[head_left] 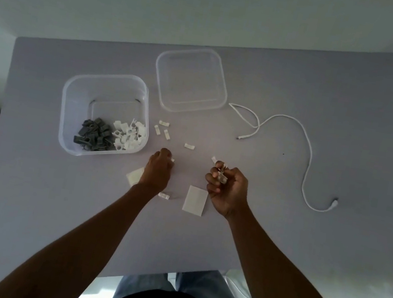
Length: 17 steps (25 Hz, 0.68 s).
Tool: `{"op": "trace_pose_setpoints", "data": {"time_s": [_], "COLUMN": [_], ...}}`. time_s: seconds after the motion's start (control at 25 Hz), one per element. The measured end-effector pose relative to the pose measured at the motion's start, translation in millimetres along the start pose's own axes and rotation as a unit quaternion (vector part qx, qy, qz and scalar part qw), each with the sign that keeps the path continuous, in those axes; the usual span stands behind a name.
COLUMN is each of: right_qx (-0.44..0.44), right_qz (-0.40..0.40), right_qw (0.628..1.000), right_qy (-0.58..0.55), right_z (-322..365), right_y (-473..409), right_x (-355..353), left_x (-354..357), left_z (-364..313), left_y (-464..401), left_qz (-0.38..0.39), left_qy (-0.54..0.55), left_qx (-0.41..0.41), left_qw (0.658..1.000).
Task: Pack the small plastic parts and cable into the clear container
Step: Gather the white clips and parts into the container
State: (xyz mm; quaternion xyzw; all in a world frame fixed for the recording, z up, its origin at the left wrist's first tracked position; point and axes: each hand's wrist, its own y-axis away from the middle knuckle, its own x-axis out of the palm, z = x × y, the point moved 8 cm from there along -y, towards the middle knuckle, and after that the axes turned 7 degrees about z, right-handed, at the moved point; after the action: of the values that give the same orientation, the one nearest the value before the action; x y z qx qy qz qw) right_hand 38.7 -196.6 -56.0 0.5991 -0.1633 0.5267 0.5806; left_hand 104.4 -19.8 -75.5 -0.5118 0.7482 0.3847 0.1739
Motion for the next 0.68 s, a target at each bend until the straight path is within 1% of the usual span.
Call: {"op": "trace_pose_setpoints", "data": {"time_s": [0.04,0.08,0.12,0.16,0.2,0.28,0.36,0.44,0.48,0.52,0.56,0.6,0.68], "right_qx": [-0.005,-0.014,-0.026,-0.039,-0.051,-0.069,-0.077,-0.082,-0.082,-0.084,-0.094,-0.116,-0.166], "right_qz": [-0.022,-0.053,-0.085,-0.112,-0.129,-0.136,-0.127,-0.133,-0.161,-0.201,-0.24,-0.265,-0.277], "right_qw": [1.0,0.998,0.993,0.986,0.979,0.968,0.961,0.955,0.945,0.921,0.882,0.833,0.721], "right_qy": [0.016,0.042,0.078,0.116,0.149,0.2,0.234,0.25,0.275,0.324,0.394,0.472,0.612], "right_z": [4.2,9.2,14.4,19.6,23.9,30.0,34.6,39.0,42.4,47.4,53.8,61.2,71.1], "right_y": [2.3,4.3,5.8,7.0,7.1,5.8,2.6,-0.3,-1.2,-2.4,-3.4,-4.7,-8.6], "right_x": [-5.1,-12.0,-18.8,-24.8,-29.3,-31.5,-29.4,-27.4,-29.7,-33.4,-36.2,-34.2,-23.4], "left_x": [1.7,5.9,11.7,18.6,23.8,28.6,31.8,34.1,33.9,31.7,29.2,26.5,22.8], "left_z": [2.3,5.7,7.6,7.5,4.2,-5.4,-13.3,-24.1,-29.5,-34.6,-38.3,-41.6,-45.4], "left_y": [-2.2,-4.3,-5.0,-4.0,-1.8,2.3,2.4,1.6,1.9,2.6,2.4,1.3,-2.6], "left_qz": [0.017,0.042,0.07,0.095,0.11,0.118,0.135,0.172,0.189,0.201,0.209,0.214,0.223], "left_qy": [0.043,0.116,0.219,0.331,0.431,0.572,0.655,0.712,0.732,0.746,0.754,0.756,0.747], "left_qx": [-0.035,-0.079,-0.124,-0.162,-0.194,-0.231,-0.234,-0.205,-0.188,-0.175,-0.162,-0.155,-0.154], "left_qw": [0.998,0.989,0.965,0.925,0.875,0.778,0.705,0.649,0.626,0.611,0.601,0.599,0.607]}}
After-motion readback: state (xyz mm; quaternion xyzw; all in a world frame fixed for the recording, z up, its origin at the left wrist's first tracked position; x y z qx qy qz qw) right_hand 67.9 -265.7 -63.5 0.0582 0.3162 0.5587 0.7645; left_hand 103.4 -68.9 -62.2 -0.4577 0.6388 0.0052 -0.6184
